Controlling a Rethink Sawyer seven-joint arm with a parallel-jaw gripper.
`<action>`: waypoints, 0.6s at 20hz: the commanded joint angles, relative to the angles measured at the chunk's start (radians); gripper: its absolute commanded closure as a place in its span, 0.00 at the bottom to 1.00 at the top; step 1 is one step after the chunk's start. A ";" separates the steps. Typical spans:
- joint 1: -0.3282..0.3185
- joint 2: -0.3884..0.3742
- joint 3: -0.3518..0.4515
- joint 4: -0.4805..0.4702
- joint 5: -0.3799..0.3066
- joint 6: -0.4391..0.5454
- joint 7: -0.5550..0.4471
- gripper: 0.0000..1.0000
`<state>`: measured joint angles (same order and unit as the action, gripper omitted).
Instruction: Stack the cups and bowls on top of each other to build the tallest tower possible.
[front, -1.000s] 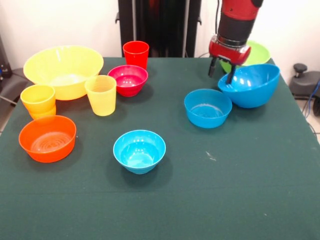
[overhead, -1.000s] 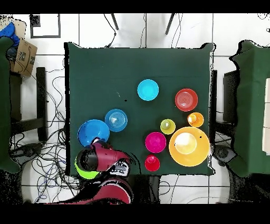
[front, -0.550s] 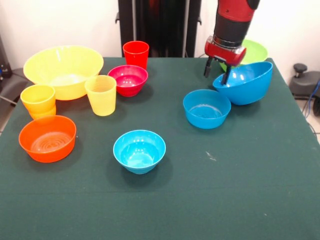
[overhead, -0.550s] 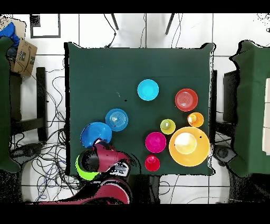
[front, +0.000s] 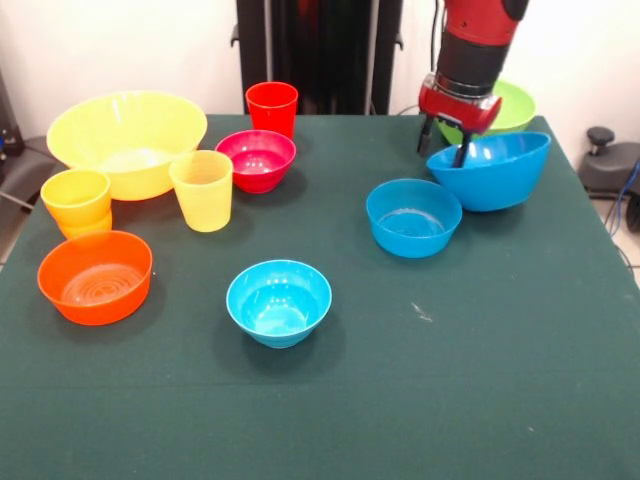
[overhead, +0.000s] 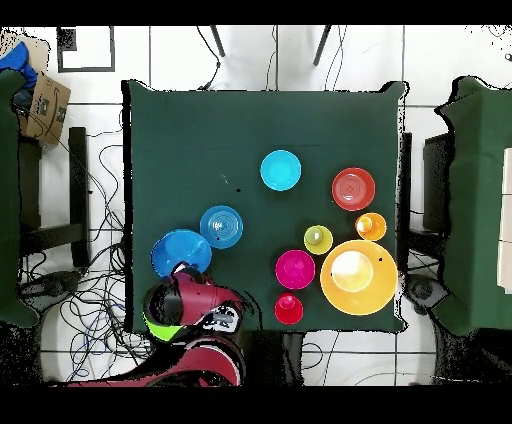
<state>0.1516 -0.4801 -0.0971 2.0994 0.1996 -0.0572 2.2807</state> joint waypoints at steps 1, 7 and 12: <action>0.048 -0.076 0.110 -0.077 0.105 0.065 0.205 0.00; 0.083 -0.052 0.054 -0.117 0.135 0.104 0.160 0.00; 0.058 -0.039 0.056 -0.160 0.144 0.125 0.136 0.00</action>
<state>0.2232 -0.5354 -0.1027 2.0580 0.2804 -0.0376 2.2807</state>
